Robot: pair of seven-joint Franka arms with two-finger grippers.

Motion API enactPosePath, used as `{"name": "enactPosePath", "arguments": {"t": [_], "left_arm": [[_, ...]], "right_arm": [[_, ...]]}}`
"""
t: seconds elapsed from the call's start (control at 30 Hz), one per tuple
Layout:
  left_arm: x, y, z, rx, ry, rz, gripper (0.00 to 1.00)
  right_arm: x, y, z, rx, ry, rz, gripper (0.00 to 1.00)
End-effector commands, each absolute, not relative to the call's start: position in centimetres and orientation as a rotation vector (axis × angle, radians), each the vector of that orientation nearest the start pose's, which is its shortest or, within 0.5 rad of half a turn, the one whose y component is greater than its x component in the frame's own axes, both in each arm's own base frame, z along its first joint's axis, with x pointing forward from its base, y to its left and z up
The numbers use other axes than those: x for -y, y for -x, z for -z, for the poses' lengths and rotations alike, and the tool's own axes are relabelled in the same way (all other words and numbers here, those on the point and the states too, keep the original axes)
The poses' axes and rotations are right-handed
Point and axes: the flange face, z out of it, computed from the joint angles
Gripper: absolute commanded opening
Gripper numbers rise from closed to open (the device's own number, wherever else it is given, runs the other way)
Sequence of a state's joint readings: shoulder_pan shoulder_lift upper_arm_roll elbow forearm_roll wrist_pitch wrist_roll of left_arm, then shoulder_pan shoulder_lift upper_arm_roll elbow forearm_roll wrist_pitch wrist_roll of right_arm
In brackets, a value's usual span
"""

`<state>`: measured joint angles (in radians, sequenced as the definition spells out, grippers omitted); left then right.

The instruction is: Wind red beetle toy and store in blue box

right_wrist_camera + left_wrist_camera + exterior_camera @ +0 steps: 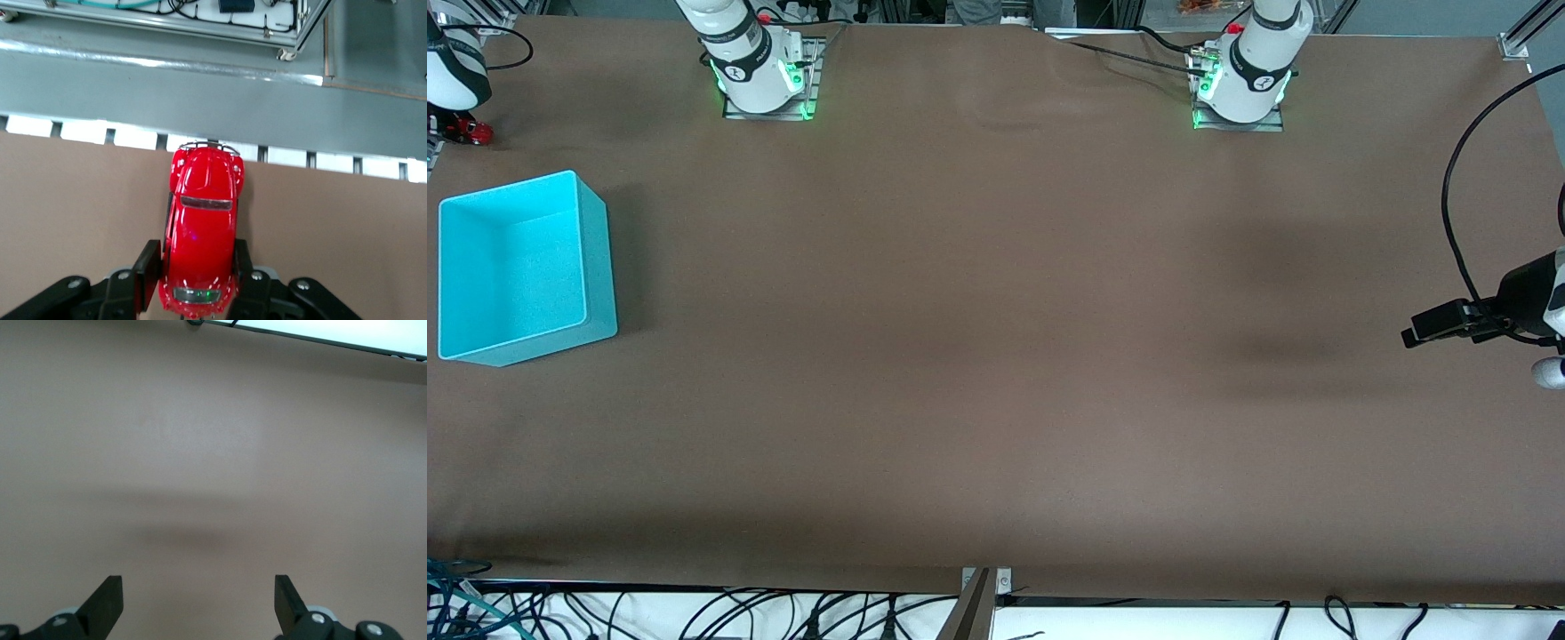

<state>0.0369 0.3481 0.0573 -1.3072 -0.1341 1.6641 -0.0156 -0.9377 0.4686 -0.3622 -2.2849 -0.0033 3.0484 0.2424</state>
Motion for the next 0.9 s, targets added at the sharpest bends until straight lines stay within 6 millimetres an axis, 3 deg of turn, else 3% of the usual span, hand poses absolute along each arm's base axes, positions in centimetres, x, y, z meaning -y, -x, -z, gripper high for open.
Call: {"name": "enactPosePath", "arguments": {"t": [0.0, 0.17, 0.47, 0.87], "left_arm": [[-4.6, -66.1, -55.2, 0.169, 3.230, 0.015, 1.00], [-4.5, -66.1, -55.2, 0.167, 3.231, 0.015, 1.00], [-4.5, -66.1, -55.2, 0.167, 3.231, 0.015, 1.00], [-4.5, -66.1, -55.2, 0.167, 3.231, 0.015, 1.00]], "right_arm": [[54.3, -14.8, -22.0, -2.309, 2.503, 0.415, 0.00], [54.3, -15.1, -23.7, -2.298, 2.493, 0.416, 0.00], [53.4, -17.6, -26.8, -2.229, 2.489, 0.418, 0.00], [52.7, -18.8, -32.3, -2.124, 2.549, 0.464, 0.00]]}}
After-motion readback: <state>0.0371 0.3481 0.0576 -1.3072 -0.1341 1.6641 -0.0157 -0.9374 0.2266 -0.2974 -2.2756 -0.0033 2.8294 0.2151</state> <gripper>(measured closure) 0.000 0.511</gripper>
